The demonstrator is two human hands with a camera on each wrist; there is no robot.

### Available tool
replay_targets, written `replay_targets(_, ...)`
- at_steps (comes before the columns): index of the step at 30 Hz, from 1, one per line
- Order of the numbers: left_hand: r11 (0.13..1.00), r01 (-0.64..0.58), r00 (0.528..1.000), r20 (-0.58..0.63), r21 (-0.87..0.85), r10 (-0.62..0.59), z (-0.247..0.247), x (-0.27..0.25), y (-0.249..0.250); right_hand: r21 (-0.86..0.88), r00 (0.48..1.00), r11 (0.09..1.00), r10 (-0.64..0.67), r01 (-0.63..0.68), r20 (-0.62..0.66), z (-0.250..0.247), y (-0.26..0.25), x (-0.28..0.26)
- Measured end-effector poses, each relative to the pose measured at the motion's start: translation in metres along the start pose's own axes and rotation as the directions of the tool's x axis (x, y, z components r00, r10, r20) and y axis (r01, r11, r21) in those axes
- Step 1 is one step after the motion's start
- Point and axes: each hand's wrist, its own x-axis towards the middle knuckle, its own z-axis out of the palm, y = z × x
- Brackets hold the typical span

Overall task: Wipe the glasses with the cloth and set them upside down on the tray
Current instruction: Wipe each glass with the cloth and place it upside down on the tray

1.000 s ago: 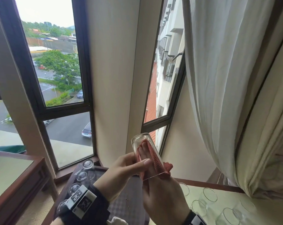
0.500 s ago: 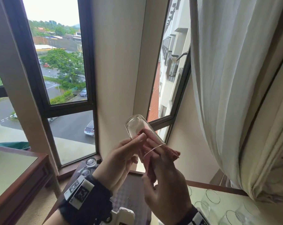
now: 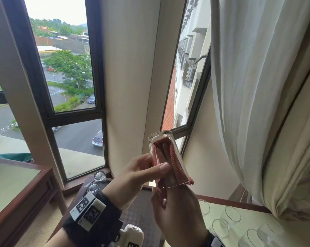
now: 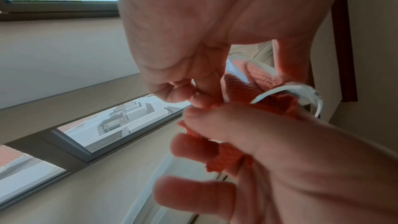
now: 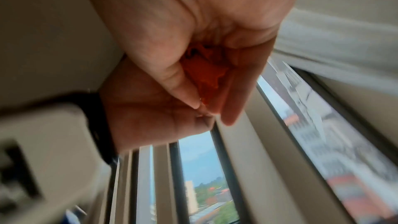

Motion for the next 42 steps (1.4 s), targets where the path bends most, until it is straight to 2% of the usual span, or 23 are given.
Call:
replay_targets(3, 0.998, 0.008, 0.999, 0.054, -0.066, -0.004, -0.004, -0.001, 0.0, 0.434, 0.986, 0.889, 0.093, -0.144, 0.138, -0.004, -0.008, 0.007)
replay_targets(5, 0.994, -0.005, 0.996, 0.088, -0.108, 0.015, -0.004, -0.002, 0.0, 0.727, 0.952, 0.62, 0.128, -0.295, 0.277, -0.012, -0.016, 0.011)
replay_targets(8, 0.987, -0.017, 0.992, 0.122, -0.158, 0.037, -0.004, -0.004, 0.002, 0.885, 0.886, 0.039, 0.037, -0.464, 0.462, -0.021, -0.024, 0.012)
replay_targets(10, 0.994, 0.008, 0.997, 0.076, -0.111, 0.0, -0.006, -0.001, 0.002, 0.879, 0.88, -0.054, 0.018, -0.474, 0.475, -0.02, -0.026, 0.011)
replay_targets(12, 0.999, 0.04, 0.999, -0.003, -0.036, -0.04, -0.004, 0.004, 0.002, 0.867, 0.886, 0.185, 0.09, -0.463, 0.454, -0.016, -0.021, 0.013)
replay_targets(13, 0.999, 0.052, 0.998, -0.034, 0.007, -0.052, -0.002, 0.006, 0.001, 0.797, 0.892, 0.403, 0.151, -0.45, 0.427, -0.012, -0.014, 0.013)
replay_targets(15, 0.995, 0.062, 0.994, -0.089, 0.073, -0.055, 0.003, 0.009, 0.001, 0.341, 0.937, 0.897, 0.181, -0.282, 0.298, -0.005, 0.004, 0.01)
replay_targets(16, 0.992, 0.062, 0.994, -0.101, 0.112, -0.051, 0.007, 0.01, 0.003, 0.031, 0.956, 0.987, 0.144, -0.157, 0.256, -0.001, 0.012, 0.009)
replay_targets(17, 0.987, 0.069, 0.993, -0.103, 0.146, -0.054, 0.01, 0.011, 0.003, -0.18, 0.966, 0.978, 0.141, -0.102, 0.218, 0.003, 0.015, 0.009)
replay_targets(19, 0.98, 0.095, 0.99, -0.118, 0.176, -0.075, 0.014, 0.013, 0.001, -0.283, 0.968, 0.946, 0.207, -0.161, 0.142, 0.01, 0.016, 0.006)
replay_targets(21, 0.982, 0.109, 0.99, -0.11, 0.153, -0.093, 0.014, 0.013, -0.002, -0.192, 0.977, 0.969, 0.182, -0.158, 0.11, 0.013, 0.02, 0.003)
replay_targets(23, 0.99, 0.12, 0.992, -0.056, 0.069, -0.117, 0.011, 0.012, -0.007, 0.15, 0.965, 0.961, 0.209, -0.233, 0.157, 0.006, 0.017, 0.005)
replay_targets(24, 0.991, 0.133, 0.991, -0.03, -0.001, -0.133, 0.01, 0.01, -0.008, 0.406, 0.933, 0.848, 0.254, -0.341, 0.255, 0.001, 0.013, 0.008)
replay_targets(27, 0.983, 0.12, 0.993, 0.037, -0.141, -0.116, 0.005, 0.007, -0.008, 0.835, 0.841, 0.133, 0.187, -0.534, 0.508, -0.014, -0.003, 0.014)
replay_targets(29, 0.99, 0.109, 0.993, 0.056, -0.086, -0.104, 0.005, 0.008, -0.007, 0.856, 0.843, -0.014, 0.17, -0.516, 0.511, -0.015, -0.01, 0.013)
replay_targets(31, 0.99, 0.14, 0.99, -0.017, 0.016, -0.139, 0.009, 0.012, -0.006, 0.829, 0.821, 0.111, 0.262, -0.547, 0.507, -0.004, -0.002, 0.013)
replay_targets(33, 0.984, 0.151, 0.983, -0.119, 0.09, -0.14, 0.013, 0.017, -0.006, 0.671, 0.867, 0.55, 0.345, -0.497, 0.36, 0.006, 0.014, 0.009)
replay_targets(34, 0.981, 0.146, 0.98, -0.158, 0.128, -0.125, 0.016, 0.018, -0.006, 0.431, 0.932, 0.829, 0.282, -0.356, 0.229, 0.009, 0.022, 0.008)
replay_targets(35, 0.975, 0.137, 0.978, -0.181, 0.174, -0.105, 0.016, 0.019, -0.006, 0.128, 0.971, 0.972, 0.178, -0.199, 0.16, 0.013, 0.029, 0.007)
replay_targets(36, 0.968, 0.135, 0.977, -0.191, 0.211, -0.095, 0.017, 0.02, -0.004, -0.092, 0.983, 0.989, 0.13, -0.119, 0.127, 0.015, 0.033, 0.006)
replay_targets(38, 0.965, 0.124, 0.981, -0.178, 0.231, -0.084, 0.013, 0.022, -0.001, -0.212, 0.984, 0.968, 0.157, -0.138, 0.078, 0.017, 0.03, 0.008)
replay_targets(40, 0.974, 0.116, 0.987, -0.13, 0.193, -0.092, 0.008, 0.022, -0.002, -0.097, 0.988, 0.986, 0.144, -0.137, 0.065, 0.017, 0.024, 0.009)
replay_targets(42, 0.988, 0.138, 0.988, -0.072, 0.066, -0.133, 0.003, 0.019, -0.009, 0.299, 0.956, 0.911, 0.245, -0.284, 0.16, 0.011, 0.016, 0.015)
